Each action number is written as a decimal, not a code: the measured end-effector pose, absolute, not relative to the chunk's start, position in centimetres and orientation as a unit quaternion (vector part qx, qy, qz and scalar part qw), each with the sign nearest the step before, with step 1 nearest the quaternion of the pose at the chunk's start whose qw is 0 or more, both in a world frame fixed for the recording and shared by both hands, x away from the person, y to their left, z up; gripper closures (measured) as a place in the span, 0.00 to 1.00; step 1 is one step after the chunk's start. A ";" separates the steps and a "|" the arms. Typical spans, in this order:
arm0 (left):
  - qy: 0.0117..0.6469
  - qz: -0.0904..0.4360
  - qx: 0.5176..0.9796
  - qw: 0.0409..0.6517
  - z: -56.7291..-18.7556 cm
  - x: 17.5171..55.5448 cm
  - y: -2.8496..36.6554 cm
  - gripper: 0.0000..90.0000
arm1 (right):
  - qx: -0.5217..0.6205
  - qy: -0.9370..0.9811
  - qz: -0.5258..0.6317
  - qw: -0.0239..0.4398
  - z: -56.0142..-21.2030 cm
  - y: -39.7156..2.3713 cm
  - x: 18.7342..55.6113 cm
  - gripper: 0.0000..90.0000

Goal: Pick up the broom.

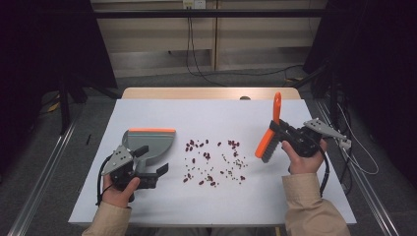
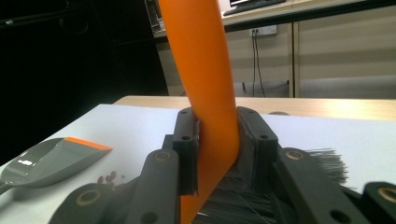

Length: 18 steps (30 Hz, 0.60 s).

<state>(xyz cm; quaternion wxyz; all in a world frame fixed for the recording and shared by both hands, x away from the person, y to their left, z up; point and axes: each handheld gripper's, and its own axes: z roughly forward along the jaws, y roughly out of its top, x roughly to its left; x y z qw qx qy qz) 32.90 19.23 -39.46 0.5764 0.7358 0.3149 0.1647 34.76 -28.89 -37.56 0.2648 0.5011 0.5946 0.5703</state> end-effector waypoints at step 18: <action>0.296 0.126 0.750 0.578 -38.4 35.0 13.8 0.04 | 0.479 0.584 0.595 0.273 -36.3 -25.2 35.9 0.79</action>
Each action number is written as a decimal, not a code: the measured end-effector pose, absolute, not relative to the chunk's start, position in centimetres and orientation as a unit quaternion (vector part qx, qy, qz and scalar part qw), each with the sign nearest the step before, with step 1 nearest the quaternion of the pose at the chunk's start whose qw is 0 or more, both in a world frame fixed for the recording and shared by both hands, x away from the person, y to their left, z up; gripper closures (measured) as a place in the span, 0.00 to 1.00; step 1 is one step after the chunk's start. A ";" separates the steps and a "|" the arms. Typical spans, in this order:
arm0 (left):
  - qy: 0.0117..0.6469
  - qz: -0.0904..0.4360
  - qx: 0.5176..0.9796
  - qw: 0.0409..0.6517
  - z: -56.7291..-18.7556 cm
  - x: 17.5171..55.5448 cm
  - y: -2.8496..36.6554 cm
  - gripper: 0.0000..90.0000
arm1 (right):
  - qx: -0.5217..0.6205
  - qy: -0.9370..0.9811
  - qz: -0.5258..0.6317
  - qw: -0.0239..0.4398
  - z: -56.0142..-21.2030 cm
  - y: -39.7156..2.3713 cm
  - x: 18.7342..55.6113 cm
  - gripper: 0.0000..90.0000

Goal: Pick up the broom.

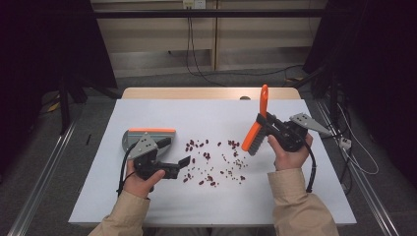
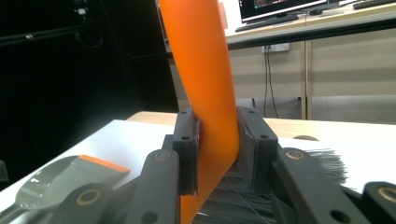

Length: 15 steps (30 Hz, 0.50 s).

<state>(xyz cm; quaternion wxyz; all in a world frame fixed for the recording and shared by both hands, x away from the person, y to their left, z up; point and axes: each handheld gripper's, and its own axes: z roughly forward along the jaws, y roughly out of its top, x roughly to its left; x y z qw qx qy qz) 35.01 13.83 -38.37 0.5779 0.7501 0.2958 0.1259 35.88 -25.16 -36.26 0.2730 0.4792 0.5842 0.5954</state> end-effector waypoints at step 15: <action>0.286 0.103 0.765 0.568 -38.1 36.1 10.7 0.05 | 0.460 0.592 0.612 0.253 -35.9 -20.8 36.8 0.79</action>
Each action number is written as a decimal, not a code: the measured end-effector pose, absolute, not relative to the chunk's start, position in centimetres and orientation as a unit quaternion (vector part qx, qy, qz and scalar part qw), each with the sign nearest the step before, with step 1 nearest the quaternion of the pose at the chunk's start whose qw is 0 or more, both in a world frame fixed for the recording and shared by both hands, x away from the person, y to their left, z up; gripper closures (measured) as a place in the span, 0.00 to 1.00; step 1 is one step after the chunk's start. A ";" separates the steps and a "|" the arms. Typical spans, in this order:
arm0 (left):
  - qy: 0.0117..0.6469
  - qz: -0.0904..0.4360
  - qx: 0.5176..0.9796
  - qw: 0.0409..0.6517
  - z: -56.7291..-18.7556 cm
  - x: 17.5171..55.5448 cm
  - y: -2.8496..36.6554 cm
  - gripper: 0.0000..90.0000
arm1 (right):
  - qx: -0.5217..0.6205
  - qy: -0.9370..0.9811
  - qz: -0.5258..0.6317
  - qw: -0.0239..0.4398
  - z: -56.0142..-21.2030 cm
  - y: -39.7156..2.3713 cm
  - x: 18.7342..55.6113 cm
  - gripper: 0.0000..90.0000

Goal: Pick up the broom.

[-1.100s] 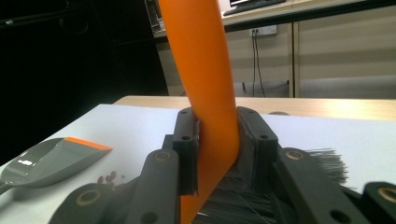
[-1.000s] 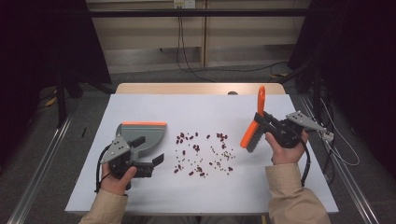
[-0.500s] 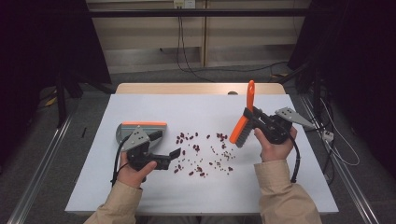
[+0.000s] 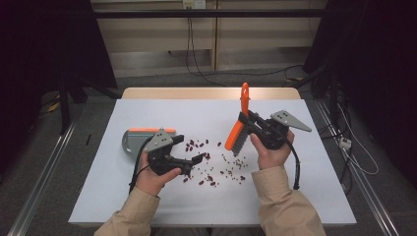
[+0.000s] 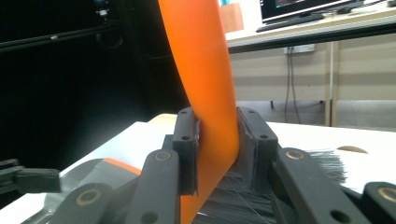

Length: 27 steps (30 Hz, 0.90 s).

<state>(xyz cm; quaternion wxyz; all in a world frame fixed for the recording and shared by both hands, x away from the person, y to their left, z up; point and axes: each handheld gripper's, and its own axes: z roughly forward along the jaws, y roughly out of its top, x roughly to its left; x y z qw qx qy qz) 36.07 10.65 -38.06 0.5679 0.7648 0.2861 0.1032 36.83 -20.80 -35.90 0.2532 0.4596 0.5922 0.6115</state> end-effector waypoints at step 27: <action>0.299 0.076 0.783 0.540 -39.3 37.8 7.4 0.68 | 0.406 0.636 0.618 0.222 -35.5 -13.7 38.1 0.79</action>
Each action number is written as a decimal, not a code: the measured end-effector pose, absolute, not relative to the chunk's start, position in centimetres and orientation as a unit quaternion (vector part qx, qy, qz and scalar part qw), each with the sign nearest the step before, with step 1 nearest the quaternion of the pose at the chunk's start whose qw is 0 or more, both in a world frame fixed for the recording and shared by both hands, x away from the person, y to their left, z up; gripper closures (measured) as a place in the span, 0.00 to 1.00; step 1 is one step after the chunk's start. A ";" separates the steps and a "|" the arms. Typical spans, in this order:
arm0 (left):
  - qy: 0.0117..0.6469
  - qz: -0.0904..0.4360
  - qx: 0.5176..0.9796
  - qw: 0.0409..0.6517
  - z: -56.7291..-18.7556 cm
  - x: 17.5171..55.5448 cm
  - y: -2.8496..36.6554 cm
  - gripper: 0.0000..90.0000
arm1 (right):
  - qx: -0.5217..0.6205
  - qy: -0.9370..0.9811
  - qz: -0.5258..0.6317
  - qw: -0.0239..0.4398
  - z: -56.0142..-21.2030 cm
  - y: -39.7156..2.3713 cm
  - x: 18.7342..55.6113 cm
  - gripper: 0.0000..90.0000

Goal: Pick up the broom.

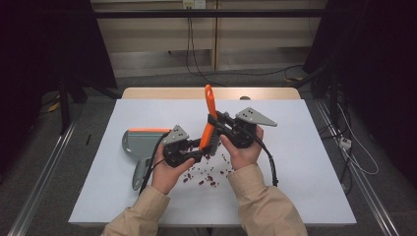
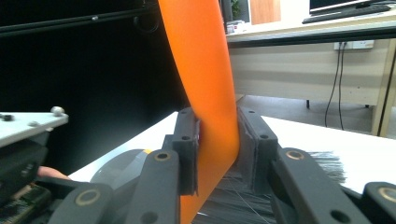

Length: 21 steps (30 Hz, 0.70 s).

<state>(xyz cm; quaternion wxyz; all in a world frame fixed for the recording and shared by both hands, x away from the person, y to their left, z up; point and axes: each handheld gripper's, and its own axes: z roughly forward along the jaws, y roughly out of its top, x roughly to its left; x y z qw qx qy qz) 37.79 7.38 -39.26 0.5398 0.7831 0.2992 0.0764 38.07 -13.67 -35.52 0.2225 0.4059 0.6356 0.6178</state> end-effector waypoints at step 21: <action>0.353 0.132 0.755 0.537 -39.5 37.9 8.6 0.79 | 0.409 0.640 0.608 0.232 -35.5 -12.2 38.1 0.31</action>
